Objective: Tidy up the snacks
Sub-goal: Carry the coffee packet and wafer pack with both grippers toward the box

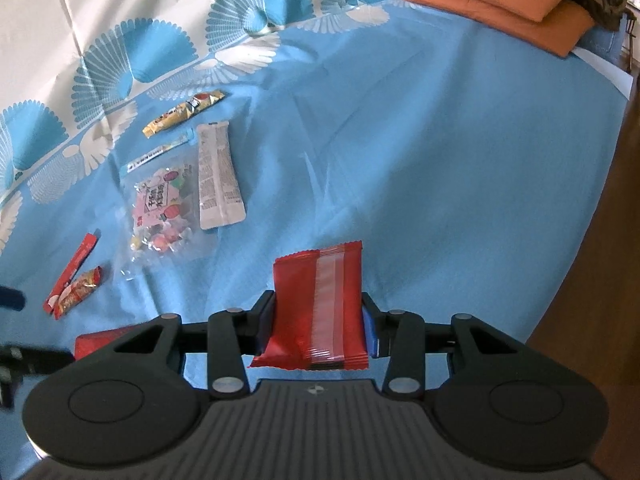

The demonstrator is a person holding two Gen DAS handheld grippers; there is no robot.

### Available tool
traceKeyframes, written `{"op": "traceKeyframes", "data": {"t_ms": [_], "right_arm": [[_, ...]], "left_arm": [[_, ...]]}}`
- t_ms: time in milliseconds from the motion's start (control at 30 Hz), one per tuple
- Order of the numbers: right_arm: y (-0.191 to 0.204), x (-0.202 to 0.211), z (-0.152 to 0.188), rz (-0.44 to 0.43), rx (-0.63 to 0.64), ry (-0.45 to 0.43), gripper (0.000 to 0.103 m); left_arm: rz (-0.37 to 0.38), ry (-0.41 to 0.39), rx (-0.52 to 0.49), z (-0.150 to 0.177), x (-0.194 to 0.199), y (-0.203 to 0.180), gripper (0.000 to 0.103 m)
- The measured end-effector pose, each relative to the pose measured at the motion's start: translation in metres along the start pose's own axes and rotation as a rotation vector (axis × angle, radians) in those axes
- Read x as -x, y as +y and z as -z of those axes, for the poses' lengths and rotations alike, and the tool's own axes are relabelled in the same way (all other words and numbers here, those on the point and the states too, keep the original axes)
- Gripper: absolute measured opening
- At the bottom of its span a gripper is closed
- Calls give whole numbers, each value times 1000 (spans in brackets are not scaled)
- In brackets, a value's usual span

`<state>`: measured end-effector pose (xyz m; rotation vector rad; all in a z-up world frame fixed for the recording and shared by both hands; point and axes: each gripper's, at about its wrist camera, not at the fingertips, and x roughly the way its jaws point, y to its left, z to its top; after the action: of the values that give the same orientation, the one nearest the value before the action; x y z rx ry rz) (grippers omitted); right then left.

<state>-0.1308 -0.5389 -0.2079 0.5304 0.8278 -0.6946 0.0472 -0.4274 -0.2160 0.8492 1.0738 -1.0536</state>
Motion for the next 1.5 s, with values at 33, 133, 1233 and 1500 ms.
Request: {"op": "traceKeyframes", "data": {"t_ms": [33, 133, 1233, 1500], "right_arm": [[0, -1, 1, 0, -3, 6, 45], [-1, -4, 2, -1, 1, 15, 45], [97, 166, 11, -309, 211, -216, 44], [169, 245, 63, -520, 399, -155, 44]], "left_arm": [[2, 23, -64, -3, -5, -6, 103], [5, 71, -218, -9, -20, -24, 103], [-260, -224, 505, 179, 240, 23, 73], [-332, -221, 712, 294, 301, 4, 73]]}}
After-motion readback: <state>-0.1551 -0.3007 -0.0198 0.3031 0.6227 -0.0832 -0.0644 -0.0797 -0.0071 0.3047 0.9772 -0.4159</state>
